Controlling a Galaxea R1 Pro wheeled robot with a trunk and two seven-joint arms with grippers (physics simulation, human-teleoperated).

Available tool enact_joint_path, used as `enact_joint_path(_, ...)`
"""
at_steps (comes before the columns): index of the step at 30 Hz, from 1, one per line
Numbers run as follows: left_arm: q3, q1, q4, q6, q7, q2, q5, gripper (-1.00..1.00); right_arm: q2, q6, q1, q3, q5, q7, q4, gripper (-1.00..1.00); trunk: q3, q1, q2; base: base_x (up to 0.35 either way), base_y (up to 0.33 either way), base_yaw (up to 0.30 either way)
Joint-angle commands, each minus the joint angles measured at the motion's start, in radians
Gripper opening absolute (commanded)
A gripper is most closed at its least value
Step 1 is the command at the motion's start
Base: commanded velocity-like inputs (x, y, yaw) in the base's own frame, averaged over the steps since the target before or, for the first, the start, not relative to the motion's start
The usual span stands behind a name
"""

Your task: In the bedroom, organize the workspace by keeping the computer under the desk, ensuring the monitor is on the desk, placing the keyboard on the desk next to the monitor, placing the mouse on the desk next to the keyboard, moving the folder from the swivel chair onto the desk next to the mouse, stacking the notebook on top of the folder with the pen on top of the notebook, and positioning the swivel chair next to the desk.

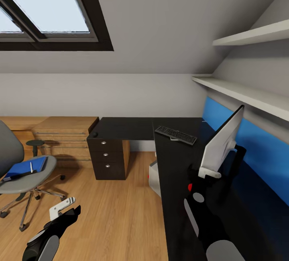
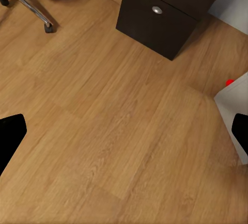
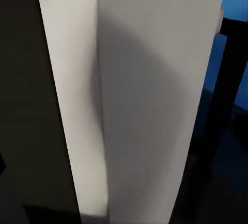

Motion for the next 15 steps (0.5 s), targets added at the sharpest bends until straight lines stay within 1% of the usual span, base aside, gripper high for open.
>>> enact_joint_path(1, -0.001, -0.001, -0.002, 0.003, 0.008, 0.000, 0.011, 1.00, 0.001, 0.000, -0.001, -0.003, 0.010, -0.002, 0.001, 1.00, -0.002, 0.001, -0.002, 0.000, 0.000, 0.000)
enact_joint_path(3, -0.001, -0.001, -0.002, 0.003, 0.008, 0.000, 0.011, 1.00, 0.001, -0.002, -0.001, -0.003, 0.010, -0.002, 0.001, 1.00, -0.002, 0.001, -0.002, 0.000, 0.000, 0.000)
enact_joint_path(6, -0.001, -0.001, -0.002, 0.003, 0.008, 0.000, 0.011, 1.00, 0.001, -0.003, -0.001, -0.003, 0.010, -0.001, 0.000, 1.00, 0.000, 0.001, -0.002, 0.000, 0.000, -0.085)
enact_joint_path(13, -0.001, -0.001, -0.002, 0.003, 0.008, 0.000, 0.011, 1.00, 0.001, -0.003, -0.001, -0.003, 0.010, -0.003, 0.000, 1.00, 0.007, 0.001, -0.002, 0.000, 0.000, -0.149)
enact_joint_path(15, -0.001, -0.001, -0.002, 0.003, 0.009, 0.000, 0.010, 1.00, 0.001, -0.003, -0.001, -0.003, 0.010, -0.003, 0.000, 1.00, 0.009, 0.001, -0.002, -0.044, -0.074, -0.155)
